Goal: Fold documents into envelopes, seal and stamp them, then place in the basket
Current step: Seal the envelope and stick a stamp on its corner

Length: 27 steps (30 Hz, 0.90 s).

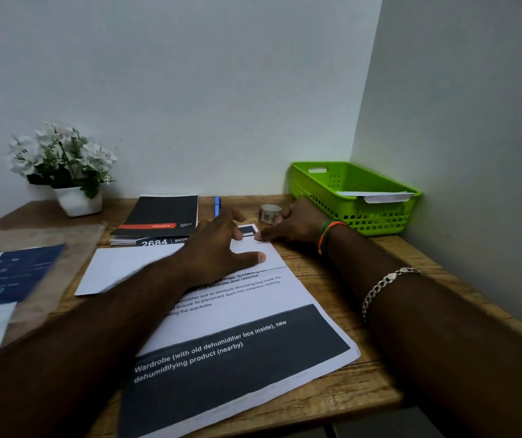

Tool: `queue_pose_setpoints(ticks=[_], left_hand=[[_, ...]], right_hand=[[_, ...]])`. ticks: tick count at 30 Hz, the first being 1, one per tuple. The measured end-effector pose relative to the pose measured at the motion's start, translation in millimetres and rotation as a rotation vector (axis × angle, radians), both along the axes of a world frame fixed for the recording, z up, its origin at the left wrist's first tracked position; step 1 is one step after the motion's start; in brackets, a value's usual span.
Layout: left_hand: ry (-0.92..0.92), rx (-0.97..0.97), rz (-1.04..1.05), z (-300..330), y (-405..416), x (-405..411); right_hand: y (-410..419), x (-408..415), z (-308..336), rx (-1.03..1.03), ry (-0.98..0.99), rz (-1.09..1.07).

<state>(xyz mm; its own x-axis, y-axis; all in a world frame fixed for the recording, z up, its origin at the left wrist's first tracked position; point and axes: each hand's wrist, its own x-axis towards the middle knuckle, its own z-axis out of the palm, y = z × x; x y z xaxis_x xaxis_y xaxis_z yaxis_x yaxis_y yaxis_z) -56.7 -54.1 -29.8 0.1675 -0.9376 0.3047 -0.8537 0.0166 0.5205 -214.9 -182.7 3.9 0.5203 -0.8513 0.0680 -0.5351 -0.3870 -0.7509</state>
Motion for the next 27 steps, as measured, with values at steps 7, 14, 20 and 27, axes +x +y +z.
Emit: queue_pose_setpoints(ticks=[7, 14, 20, 27], left_hand=[[-0.22, 0.096, -0.008, 6.1, 0.5, -3.8], [-0.236, 0.097, -0.024, 6.2, 1.6, -2.6], [-0.24, 0.093, -0.032, 5.3, 1.8, -2.5], [-0.243, 0.097, -0.041, 3.3, -1.5, 0.8]], right_hand=[[-2.0, -8.1, 7.6, 0.063, 0.057, 0.119], [-1.8, -7.9, 4.3, 0.08, -0.018, 0.061], [-2.3, -7.5, 5.8, 0.062, -0.003, 0.087], [-0.7, -10.1, 7.0, 0.062, -0.03, 0.083]])
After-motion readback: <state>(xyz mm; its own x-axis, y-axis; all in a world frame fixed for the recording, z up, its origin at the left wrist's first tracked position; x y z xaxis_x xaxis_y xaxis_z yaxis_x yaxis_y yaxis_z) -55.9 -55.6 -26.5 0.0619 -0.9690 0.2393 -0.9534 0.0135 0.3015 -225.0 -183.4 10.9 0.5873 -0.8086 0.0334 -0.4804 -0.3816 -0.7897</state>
